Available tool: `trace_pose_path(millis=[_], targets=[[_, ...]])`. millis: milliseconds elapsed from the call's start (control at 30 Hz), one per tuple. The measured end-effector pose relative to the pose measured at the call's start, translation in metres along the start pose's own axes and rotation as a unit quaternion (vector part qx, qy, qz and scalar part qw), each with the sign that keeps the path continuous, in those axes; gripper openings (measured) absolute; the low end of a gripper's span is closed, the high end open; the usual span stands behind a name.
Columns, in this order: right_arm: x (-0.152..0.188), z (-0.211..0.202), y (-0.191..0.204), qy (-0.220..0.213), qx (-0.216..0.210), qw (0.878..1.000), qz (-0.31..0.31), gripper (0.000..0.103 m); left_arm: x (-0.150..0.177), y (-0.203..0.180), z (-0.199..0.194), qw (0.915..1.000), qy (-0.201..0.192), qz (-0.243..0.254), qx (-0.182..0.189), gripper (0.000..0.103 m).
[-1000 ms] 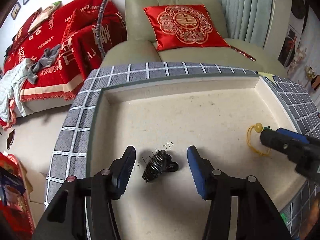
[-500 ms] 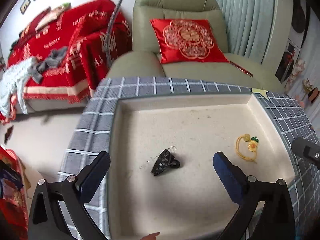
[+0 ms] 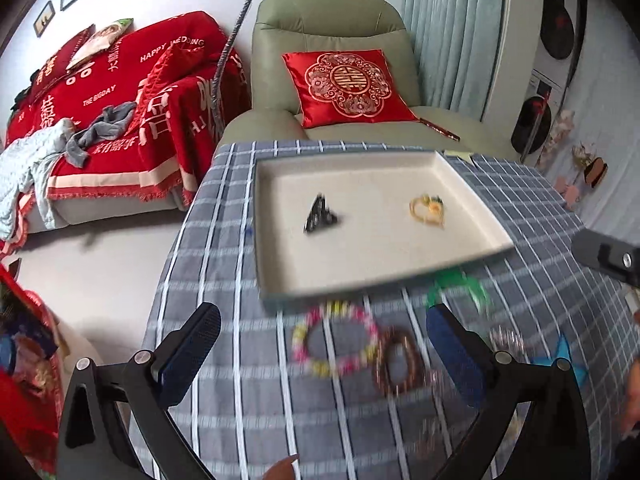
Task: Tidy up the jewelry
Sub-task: 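Grasp the heart pendant with the left tool while the right tool grasps the bunny-ear clip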
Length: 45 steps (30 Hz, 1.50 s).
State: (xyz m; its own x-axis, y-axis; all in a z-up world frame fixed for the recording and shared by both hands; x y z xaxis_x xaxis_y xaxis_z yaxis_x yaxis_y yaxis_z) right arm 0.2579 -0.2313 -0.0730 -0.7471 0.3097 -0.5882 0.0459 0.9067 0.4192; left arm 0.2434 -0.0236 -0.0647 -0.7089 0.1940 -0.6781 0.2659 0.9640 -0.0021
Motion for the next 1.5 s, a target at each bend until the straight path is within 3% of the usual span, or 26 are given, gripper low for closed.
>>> trace_pose_path(millis=[133, 267, 433, 667, 967, 1133, 1233, 1300, 1500], targets=[[0.025, -0.017, 0.004, 0.017, 0.003, 1.0, -0.005, 0.103, 0.032, -0.004, -0.02, 0.9999, 0.004, 0.006, -0.008, 0.103], [0.06, -0.034, 0.007, 0.034, 0.002, 0.999, -0.013, 0.103, 0.07, -0.018, -0.026, 0.9988, 0.041, 0.005, 0.026, 0.103], [0.109, -0.051, -0.001, 0.052, 0.021, 0.998, -0.022, 0.103, 0.102, -0.032, -0.028, 0.9976, 0.062, 0.012, 0.029, 0.103], [0.154, -0.05, -0.03, 0.084, 0.077, 0.993, -0.02, 0.103, 0.115, -0.041, -0.027, 0.9973, 0.063, 0.035, 0.016, 0.103], [0.162, -0.037, -0.048, 0.097, 0.094, 0.99, -0.024, 0.102, 0.112, -0.051, -0.014, 0.996, 0.067, 0.051, 0.03, 0.103], [0.162, -0.032, -0.04, 0.1, 0.097, 0.989, -0.052, 0.095, 0.108, -0.057, -0.008, 0.9953, 0.066, 0.062, 0.034, 0.103], [0.164, -0.026, -0.034, 0.105, 0.098, 0.987, -0.07, 0.087, 0.106, -0.06, -0.004, 0.9949, 0.067, 0.066, 0.038, 0.103], [0.165, -0.021, -0.031, 0.109, 0.101, 0.985, -0.082, 0.076, 0.104, -0.06, -0.002, 0.9948, 0.067, 0.068, 0.037, 0.103], [0.168, -0.01, -0.027, 0.118, 0.105, 0.981, -0.11, 0.063, 0.106, -0.065, 0.011, 0.9931, 0.088, 0.065, 0.043, 0.098]])
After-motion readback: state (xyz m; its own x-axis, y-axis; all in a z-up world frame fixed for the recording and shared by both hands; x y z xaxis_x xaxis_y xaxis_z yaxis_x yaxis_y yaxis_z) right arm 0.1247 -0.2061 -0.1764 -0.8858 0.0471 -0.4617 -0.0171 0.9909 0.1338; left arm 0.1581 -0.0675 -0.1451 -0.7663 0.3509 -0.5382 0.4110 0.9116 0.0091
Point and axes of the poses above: each gripper's, at about its wrist camera, not at the fingertips, and z roughly the way its jaws point, y to its left, x to its underside, the point moved 9 cm from there along z, roughly the way its jaws point, and after that the axes turned 4 degrees about z, right-handed, at the moved point
